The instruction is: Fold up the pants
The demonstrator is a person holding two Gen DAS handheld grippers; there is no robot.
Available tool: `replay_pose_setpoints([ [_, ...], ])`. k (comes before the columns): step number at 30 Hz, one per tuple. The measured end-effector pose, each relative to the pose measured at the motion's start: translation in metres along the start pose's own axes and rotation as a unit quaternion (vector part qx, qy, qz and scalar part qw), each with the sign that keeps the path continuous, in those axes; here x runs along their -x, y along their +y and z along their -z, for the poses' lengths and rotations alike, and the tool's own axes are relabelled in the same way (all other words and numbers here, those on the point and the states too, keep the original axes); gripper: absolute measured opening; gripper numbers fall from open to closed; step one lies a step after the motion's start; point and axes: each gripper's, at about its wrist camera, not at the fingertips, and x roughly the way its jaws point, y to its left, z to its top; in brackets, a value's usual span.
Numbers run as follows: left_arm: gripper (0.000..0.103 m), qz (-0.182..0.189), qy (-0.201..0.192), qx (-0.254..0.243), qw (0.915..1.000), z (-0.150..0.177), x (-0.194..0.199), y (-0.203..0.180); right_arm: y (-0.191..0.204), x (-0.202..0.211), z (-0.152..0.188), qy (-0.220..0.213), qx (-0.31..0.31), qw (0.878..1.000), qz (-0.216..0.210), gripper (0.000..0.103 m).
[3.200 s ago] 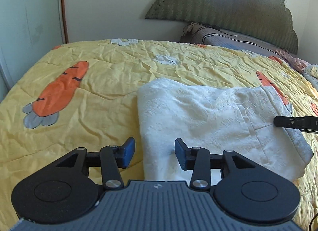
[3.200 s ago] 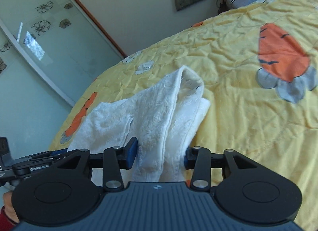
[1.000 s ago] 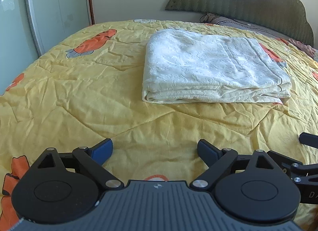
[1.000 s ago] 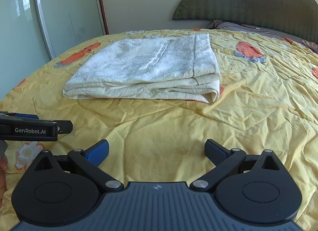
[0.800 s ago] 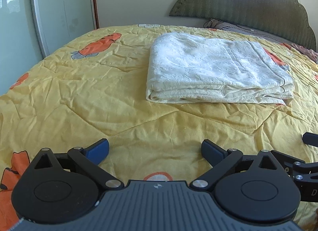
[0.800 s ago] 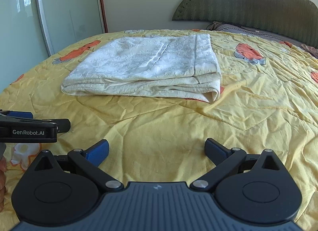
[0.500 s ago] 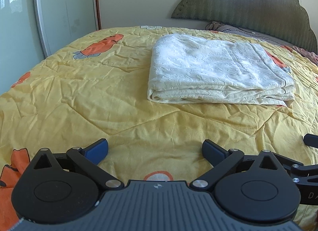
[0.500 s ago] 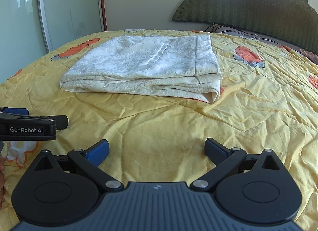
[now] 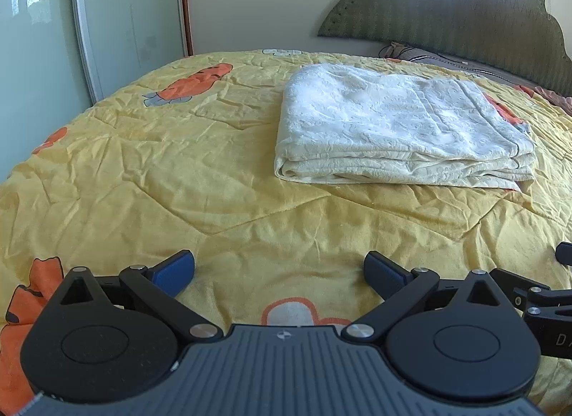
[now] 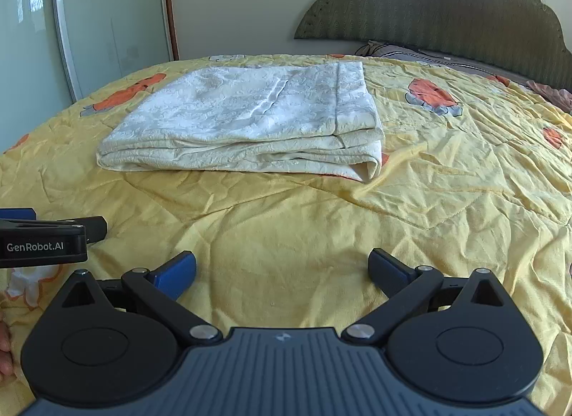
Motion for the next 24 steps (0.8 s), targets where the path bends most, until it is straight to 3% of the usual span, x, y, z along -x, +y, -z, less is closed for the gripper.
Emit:
replay_pose_setpoints([
  [24, 0.103, 0.003, -0.003, 0.007, 1.0, 0.0011, -0.0006, 0.0019, 0.0009, 0.001, 0.0008, -0.001, -0.01, 1.0, 0.012, 0.103],
])
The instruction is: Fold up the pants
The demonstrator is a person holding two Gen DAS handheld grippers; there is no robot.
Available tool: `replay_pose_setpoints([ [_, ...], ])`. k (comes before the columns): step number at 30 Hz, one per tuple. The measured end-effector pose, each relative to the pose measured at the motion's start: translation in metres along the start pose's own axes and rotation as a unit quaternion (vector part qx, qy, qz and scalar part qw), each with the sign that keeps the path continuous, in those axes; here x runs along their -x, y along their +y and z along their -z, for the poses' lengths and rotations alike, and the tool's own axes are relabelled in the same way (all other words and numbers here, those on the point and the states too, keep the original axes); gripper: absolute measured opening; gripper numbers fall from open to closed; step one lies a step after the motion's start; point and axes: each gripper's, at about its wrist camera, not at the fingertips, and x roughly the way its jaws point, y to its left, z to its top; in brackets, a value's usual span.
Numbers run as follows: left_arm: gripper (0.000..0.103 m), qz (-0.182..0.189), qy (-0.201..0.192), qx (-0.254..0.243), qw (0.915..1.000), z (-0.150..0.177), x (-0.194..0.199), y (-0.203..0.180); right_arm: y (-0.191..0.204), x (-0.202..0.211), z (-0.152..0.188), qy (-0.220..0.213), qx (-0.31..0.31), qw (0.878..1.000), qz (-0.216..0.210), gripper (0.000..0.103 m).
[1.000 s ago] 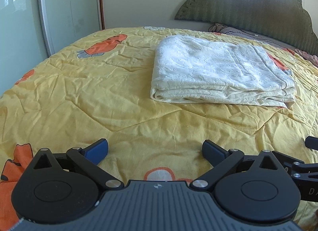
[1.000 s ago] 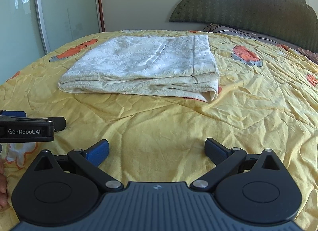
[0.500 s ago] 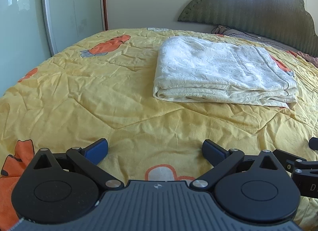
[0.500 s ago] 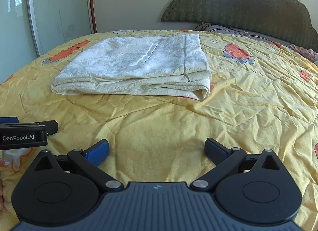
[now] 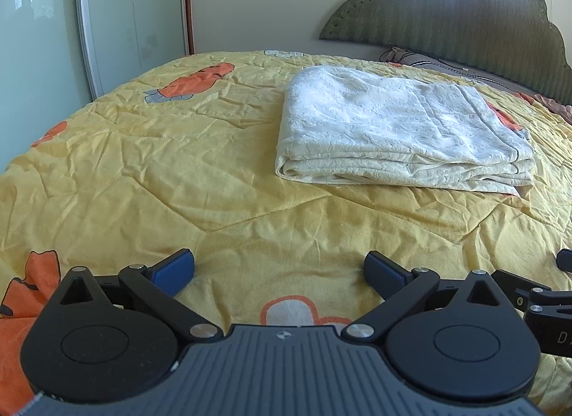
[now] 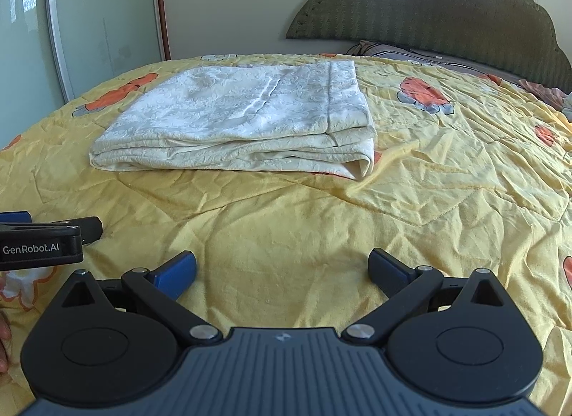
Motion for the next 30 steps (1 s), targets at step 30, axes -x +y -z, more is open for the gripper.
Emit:
replay_pose_setpoints([
  [30, 0.103, 0.0, 0.0, 0.001, 1.0, 0.0005, 0.0006, -0.0001, 0.0015, -0.0001, 0.0011, 0.0, -0.006, 1.0, 0.007, 0.103],
])
